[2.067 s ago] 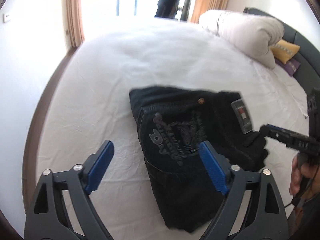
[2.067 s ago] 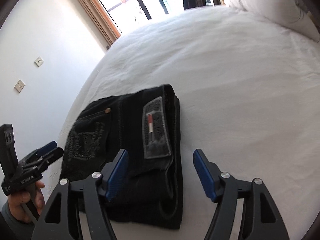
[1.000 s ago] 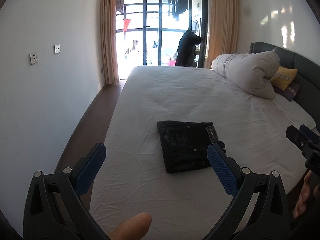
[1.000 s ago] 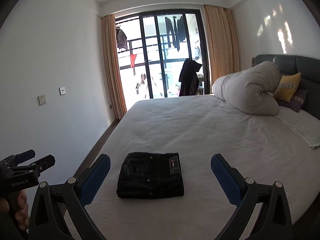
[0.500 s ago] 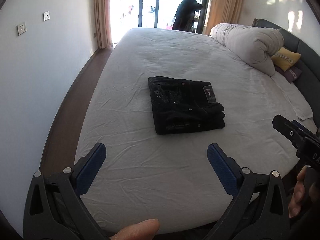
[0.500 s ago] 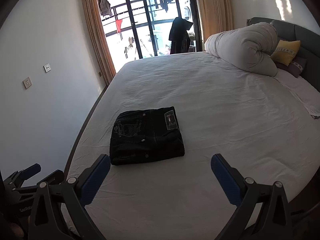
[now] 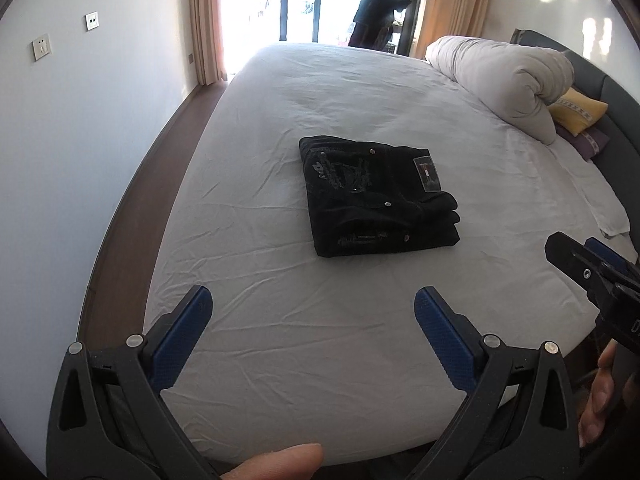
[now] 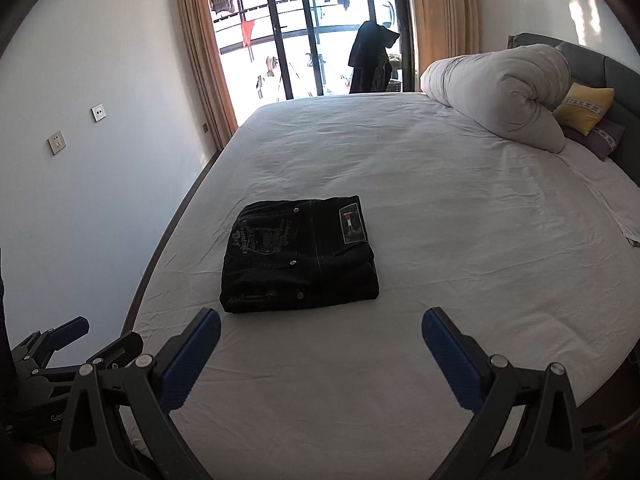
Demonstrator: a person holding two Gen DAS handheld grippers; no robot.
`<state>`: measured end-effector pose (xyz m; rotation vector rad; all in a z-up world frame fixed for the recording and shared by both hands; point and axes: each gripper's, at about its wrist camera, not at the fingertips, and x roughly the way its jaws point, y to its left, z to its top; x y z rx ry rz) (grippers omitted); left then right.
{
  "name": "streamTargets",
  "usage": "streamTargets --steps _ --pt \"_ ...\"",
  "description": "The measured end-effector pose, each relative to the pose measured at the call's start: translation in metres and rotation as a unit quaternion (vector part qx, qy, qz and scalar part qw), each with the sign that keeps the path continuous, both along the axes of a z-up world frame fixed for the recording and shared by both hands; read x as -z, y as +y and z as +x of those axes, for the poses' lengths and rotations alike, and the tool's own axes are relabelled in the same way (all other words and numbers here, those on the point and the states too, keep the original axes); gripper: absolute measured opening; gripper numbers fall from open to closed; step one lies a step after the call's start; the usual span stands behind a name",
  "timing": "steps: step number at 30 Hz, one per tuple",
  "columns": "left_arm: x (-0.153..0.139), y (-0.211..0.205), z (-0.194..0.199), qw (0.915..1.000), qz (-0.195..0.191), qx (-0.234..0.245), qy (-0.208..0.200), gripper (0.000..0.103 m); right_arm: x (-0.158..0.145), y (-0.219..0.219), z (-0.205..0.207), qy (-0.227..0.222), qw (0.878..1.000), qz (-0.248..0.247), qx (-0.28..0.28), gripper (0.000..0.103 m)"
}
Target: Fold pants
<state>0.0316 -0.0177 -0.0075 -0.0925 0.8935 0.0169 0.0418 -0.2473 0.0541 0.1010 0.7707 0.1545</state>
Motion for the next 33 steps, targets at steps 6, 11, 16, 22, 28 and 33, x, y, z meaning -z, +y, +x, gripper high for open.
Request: streamTargets --steps 6,11,16,22,28,33 --pt "0.0016 0.0015 -0.0020 1.0000 -0.001 -0.001 0.003 0.103 0.0028 0.0022 -0.0001 0.008 1.000 -0.002 -0.004 0.103" --pt "0.0046 0.0015 -0.0001 1.0000 -0.001 -0.001 0.005 0.103 0.0037 0.0030 0.0011 0.013 1.000 -0.003 -0.005 0.103" --pt "0.0063 0.0006 0.0000 1.0000 -0.001 -0.001 0.006 0.103 0.0054 0.0033 0.0021 0.016 1.000 -0.004 -0.006 0.103" --pt "0.0067 -0.0001 -0.0005 1.0000 -0.001 -0.001 0.006 0.103 0.0076 0.0044 0.0031 0.019 1.000 -0.005 -0.005 0.103" --pt "0.0061 0.0003 -0.0006 1.0000 -0.001 -0.001 0.006 0.103 0.0083 0.0049 0.0031 0.019 1.000 -0.005 -0.005 0.103" --pt "0.0064 -0.0001 -0.0001 1.0000 -0.001 -0.001 0.006 0.103 0.0082 0.0052 0.0029 0.019 1.000 -0.006 -0.005 0.103"
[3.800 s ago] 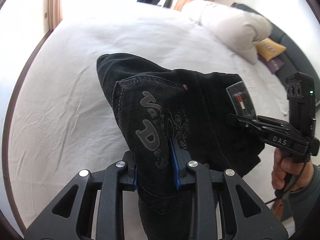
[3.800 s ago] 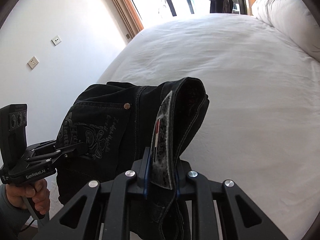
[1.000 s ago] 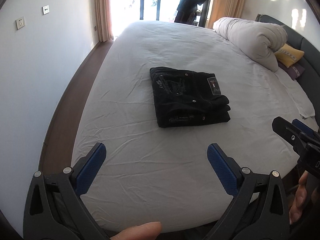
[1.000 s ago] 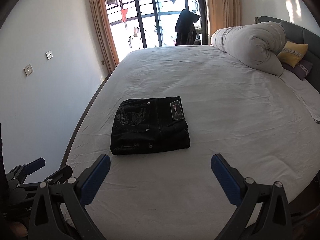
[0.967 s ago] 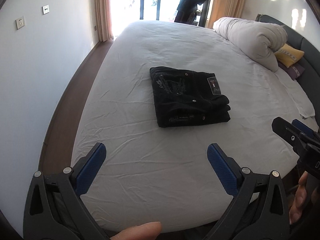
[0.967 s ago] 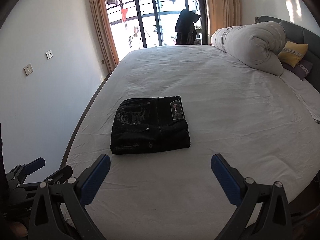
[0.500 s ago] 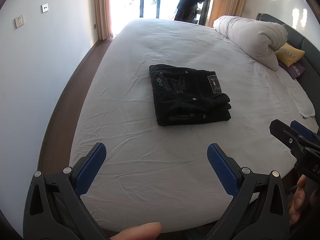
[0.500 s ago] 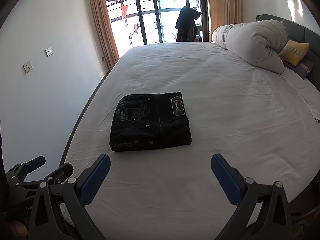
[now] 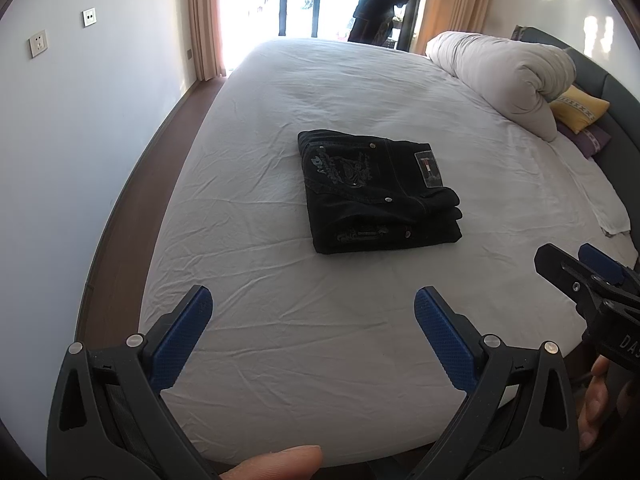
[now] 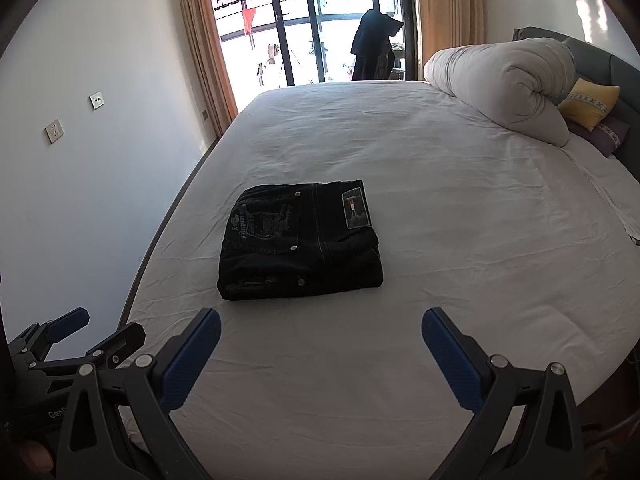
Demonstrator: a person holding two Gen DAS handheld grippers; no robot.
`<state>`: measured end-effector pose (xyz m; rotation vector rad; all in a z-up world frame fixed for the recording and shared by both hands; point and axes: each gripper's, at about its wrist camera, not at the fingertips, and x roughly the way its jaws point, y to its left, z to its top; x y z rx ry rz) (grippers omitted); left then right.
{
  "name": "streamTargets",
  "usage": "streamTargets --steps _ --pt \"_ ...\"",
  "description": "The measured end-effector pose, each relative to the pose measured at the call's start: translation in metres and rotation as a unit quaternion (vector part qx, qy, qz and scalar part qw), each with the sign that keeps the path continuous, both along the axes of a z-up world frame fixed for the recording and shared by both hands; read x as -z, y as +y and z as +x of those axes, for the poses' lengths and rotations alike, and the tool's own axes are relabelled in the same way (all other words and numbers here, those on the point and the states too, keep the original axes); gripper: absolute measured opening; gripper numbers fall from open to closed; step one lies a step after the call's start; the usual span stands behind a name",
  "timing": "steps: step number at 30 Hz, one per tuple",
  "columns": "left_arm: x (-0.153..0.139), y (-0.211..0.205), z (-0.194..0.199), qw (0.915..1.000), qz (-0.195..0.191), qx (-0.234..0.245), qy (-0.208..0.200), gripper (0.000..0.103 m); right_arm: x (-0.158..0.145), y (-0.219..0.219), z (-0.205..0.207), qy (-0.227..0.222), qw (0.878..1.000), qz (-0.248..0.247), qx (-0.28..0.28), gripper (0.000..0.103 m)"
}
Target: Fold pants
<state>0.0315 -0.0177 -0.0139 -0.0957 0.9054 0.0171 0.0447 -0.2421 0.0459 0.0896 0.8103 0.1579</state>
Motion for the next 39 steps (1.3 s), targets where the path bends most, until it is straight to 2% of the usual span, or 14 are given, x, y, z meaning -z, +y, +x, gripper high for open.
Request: streamTargets --steps 39 --pt "0.0015 -0.0015 0.0061 1.0000 0.002 -0.003 -0.006 0.103 0.0032 -0.0004 -0.0035 0.004 1.000 -0.001 0.000 0.103"
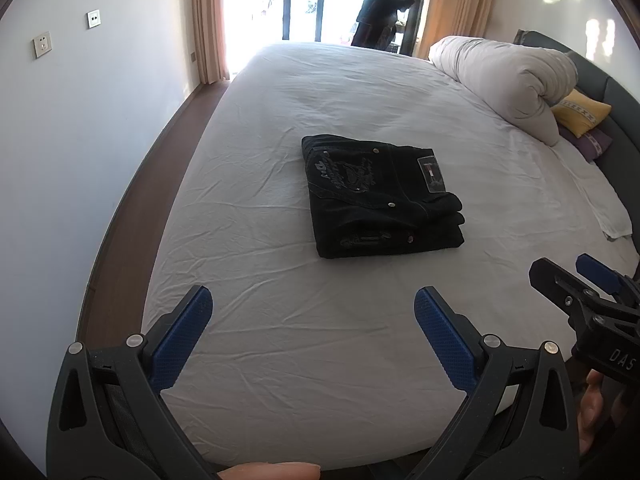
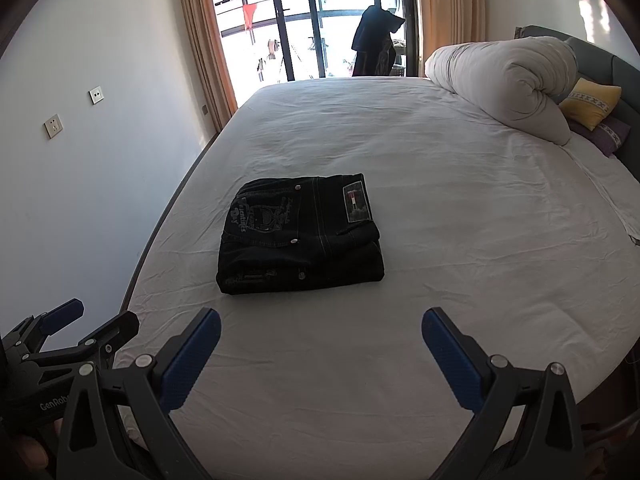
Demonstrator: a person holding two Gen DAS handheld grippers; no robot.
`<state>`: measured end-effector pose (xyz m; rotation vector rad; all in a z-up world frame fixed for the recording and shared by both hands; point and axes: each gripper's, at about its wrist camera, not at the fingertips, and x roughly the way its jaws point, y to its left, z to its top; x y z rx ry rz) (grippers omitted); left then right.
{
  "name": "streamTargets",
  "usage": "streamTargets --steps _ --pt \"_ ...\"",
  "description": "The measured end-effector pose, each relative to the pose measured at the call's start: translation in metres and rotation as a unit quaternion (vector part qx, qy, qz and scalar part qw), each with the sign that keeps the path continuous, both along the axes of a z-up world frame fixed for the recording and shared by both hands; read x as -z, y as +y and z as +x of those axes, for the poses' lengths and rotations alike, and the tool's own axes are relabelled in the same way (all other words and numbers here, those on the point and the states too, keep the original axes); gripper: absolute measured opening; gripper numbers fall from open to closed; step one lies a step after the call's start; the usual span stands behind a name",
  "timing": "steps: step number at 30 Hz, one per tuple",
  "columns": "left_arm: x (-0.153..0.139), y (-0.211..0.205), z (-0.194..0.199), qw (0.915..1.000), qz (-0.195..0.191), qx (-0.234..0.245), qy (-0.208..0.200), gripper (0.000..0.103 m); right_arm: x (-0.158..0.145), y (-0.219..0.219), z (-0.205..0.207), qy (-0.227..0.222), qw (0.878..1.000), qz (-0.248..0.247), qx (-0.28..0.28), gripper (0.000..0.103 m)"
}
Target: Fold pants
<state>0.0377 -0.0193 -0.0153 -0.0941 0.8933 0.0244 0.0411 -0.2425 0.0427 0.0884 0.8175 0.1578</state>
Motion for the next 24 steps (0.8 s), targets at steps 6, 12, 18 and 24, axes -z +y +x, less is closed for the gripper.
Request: streamTargets --steps 6,12,18,24 --pt "0.000 0.000 0.000 1.0000 0.000 -0.001 -0.001 0.103 0.000 -0.001 -0.001 0.000 1.000 0.000 0.000 0.103" --pt "0.000 0.001 0.000 1.0000 0.004 -0.002 -0.001 0.103 0.002 -0.001 -0.003 0.001 1.000 0.000 -0.001 0.103" --pt "-0.001 0.000 -0.001 0.9999 0.012 -0.001 -0.006 0.103 0.007 -0.001 -0.008 0.004 1.000 0.000 -0.002 0.103" --pt "-0.002 0.000 -0.002 0.9997 0.021 0.000 -0.015 0.103 0.009 -0.004 -0.013 0.008 1.000 0.000 -0.004 0.103"
